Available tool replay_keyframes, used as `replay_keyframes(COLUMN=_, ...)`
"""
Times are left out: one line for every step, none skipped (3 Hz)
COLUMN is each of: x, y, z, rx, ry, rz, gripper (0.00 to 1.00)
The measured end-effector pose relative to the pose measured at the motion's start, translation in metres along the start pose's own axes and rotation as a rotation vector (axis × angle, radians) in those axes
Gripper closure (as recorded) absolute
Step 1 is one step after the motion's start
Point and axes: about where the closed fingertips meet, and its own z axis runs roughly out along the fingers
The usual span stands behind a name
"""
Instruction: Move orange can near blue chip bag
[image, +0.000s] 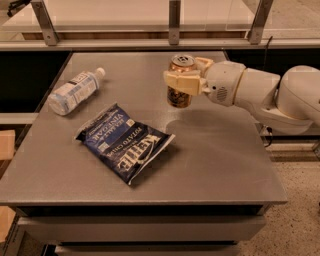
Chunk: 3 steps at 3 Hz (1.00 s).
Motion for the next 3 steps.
replay_keyframes(x=0.013, y=0.008, z=-0.006, rx=0.033, ry=0.014, rz=0.032, gripper=1.0)
replay_keyframes(x=0.026, y=0.012, z=-0.01, rx=0.052, ry=0.019, rz=0.059, gripper=1.0)
replay_keyframes(x=0.037, y=0.014, z=-0.012, rx=0.07, ry=0.02, rz=0.074, gripper=1.0)
